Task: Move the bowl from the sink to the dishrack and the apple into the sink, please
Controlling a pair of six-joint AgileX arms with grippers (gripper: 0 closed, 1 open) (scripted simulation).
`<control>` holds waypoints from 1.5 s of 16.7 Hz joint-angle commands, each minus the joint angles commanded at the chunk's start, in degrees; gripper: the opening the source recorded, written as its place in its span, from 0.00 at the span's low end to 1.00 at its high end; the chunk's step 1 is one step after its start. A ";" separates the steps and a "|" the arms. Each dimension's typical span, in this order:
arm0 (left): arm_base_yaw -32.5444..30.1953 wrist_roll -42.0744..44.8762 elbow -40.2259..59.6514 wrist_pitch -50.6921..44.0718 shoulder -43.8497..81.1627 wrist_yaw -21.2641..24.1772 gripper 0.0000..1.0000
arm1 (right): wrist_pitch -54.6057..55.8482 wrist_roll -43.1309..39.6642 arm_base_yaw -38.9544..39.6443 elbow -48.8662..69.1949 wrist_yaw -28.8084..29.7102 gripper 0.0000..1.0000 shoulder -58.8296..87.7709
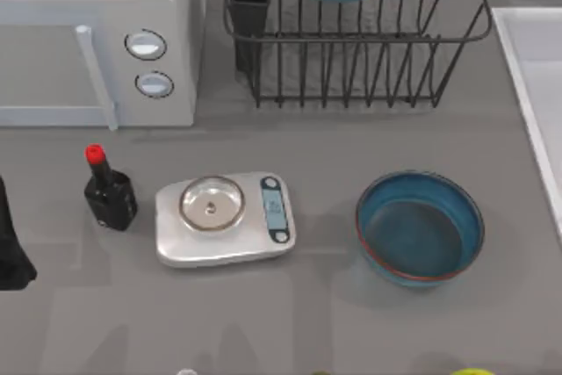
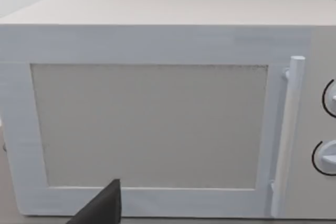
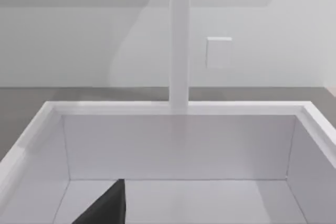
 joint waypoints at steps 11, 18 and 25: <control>0.00 0.00 0.00 0.00 0.00 0.00 1.00 | -26.06 -0.24 7.78 -7.38 7.54 1.00 -33.28; 0.00 0.00 0.00 0.00 0.00 0.00 1.00 | -56.18 -0.46 16.99 -15.97 15.98 1.00 -71.33; 0.00 0.00 0.00 0.00 0.00 0.00 1.00 | -85.29 -0.68 25.90 -24.16 24.17 1.00 -110.08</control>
